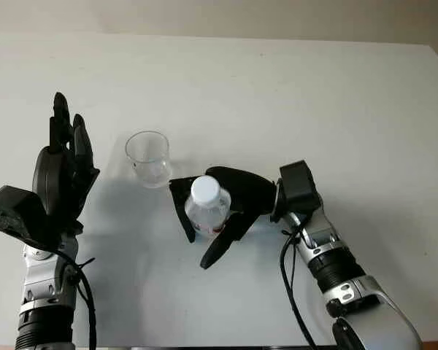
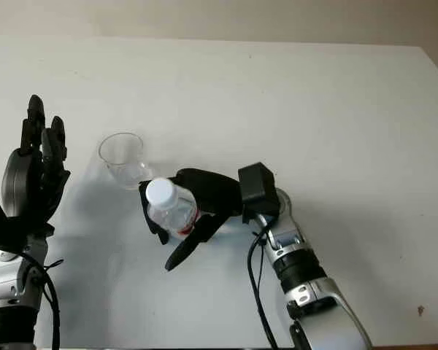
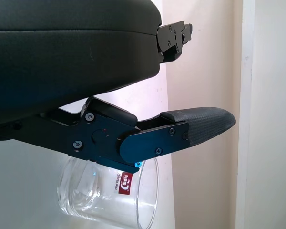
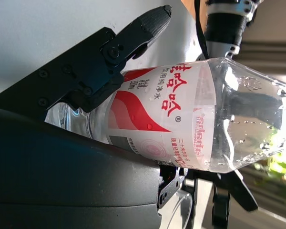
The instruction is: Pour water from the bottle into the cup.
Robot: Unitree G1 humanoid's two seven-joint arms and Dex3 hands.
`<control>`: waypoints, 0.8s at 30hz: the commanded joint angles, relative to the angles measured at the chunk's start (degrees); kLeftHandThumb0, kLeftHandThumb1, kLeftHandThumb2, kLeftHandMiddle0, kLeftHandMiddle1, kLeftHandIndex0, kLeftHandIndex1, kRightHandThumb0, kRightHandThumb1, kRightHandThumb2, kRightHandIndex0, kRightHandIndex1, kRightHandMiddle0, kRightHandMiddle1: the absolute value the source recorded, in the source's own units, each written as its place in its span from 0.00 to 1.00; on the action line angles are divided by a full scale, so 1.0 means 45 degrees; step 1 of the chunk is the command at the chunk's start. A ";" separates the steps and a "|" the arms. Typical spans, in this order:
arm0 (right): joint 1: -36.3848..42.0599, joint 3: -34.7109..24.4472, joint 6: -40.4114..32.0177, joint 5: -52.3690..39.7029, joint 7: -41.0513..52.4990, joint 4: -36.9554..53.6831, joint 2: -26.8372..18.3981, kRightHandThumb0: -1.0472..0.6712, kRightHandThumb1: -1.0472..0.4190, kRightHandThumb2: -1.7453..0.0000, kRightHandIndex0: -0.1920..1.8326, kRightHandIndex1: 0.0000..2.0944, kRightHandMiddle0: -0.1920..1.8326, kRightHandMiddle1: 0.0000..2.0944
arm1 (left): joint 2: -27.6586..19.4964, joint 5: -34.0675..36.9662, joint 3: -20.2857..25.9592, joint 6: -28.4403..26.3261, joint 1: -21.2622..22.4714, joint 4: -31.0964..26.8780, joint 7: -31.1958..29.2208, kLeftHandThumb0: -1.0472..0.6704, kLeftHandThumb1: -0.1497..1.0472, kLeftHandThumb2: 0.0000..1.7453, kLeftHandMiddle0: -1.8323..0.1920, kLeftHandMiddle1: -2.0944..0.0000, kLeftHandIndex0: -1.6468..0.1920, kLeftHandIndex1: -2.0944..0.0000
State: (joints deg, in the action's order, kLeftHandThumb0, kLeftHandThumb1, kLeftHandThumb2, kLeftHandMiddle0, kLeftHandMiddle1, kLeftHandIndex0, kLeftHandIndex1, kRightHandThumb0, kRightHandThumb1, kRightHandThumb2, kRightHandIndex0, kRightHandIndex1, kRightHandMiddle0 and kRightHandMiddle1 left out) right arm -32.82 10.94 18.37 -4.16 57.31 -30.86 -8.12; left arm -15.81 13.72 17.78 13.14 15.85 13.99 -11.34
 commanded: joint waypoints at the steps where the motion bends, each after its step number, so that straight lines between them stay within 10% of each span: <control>1: 0.0476 -0.0027 0.0075 -0.0090 -0.0228 0.0204 -0.0115 0.37 0.11 0.97 0.88 1.00 0.92 1.00 | -0.0065 0.0005 0.0037 0.0107 0.0042 -0.0053 -0.0011 0.14 1.00 0.36 0.97 0.97 0.99 0.98; 12: 0.0327 -0.0947 0.0159 0.0313 -0.4345 0.0447 0.0181 0.51 0.00 0.90 0.99 1.00 0.99 1.00 | -0.0087 0.0033 0.0049 0.0101 -0.0039 -0.0073 -0.0073 0.14 1.00 0.36 0.98 0.98 1.00 0.98; 24: -0.4300 -0.1794 0.0290 0.2566 -1.0553 -0.3414 -0.0106 0.59 0.08 0.70 1.00 1.00 1.00 1.00 | 0.0014 -0.0033 -0.0053 -0.0004 0.0005 -0.0086 0.0085 0.13 1.00 0.36 0.97 0.97 0.99 0.98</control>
State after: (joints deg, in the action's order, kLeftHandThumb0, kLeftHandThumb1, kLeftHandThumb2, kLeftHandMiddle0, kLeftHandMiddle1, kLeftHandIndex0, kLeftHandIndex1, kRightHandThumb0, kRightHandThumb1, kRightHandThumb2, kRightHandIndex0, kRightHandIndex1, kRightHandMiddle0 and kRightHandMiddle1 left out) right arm -49.58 2.44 18.62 6.23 11.47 -44.51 -7.70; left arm -15.79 13.67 17.58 13.11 15.86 13.99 -11.04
